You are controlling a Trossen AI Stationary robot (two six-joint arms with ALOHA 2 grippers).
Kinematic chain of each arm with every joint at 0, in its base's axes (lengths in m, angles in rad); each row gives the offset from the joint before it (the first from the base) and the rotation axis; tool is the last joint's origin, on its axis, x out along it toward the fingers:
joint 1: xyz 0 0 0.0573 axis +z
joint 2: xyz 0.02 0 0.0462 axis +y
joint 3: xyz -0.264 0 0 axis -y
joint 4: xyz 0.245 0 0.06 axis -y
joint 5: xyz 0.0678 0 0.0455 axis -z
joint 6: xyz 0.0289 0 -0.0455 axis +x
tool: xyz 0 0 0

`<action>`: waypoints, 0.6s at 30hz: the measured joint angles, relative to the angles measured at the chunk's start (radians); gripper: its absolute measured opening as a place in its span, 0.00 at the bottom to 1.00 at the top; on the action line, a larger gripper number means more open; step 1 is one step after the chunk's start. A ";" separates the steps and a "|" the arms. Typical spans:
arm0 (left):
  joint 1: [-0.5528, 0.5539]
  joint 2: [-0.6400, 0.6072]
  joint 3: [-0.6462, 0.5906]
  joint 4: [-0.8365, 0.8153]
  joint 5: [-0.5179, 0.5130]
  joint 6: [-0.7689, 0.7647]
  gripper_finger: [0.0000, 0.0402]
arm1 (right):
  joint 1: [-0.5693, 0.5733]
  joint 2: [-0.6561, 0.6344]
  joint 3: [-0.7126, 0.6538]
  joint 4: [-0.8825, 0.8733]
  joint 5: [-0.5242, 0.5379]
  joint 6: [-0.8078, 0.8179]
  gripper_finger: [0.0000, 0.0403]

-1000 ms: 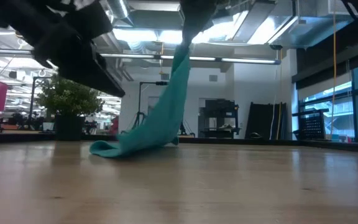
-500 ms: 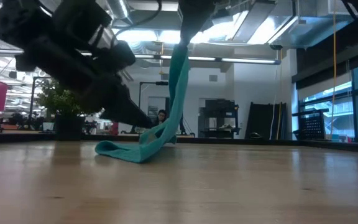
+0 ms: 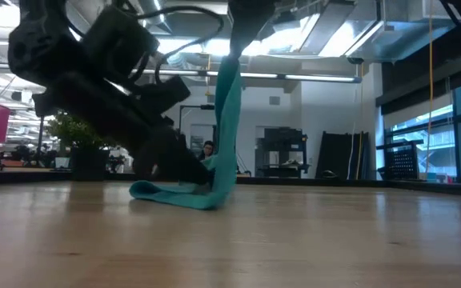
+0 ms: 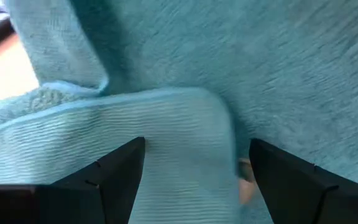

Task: Roll microfiber towels into tight, uniform cylinder then place into a basket
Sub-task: Fold the blue microfiber cloth

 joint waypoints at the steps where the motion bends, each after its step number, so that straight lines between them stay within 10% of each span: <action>1: -0.001 0.011 0.008 -0.005 -0.025 0.011 0.69 | 0.000 0.000 0.000 0.002 0.000 0.001 0.00; 13: -0.063 -0.004 0.026 -0.011 -0.298 0.016 0.69 | 0.000 0.000 0.000 0.002 0.000 0.003 0.00; 18: -0.063 -0.004 0.026 -0.027 -0.261 -0.006 0.69 | 0.000 0.000 0.000 0.003 0.000 0.003 0.00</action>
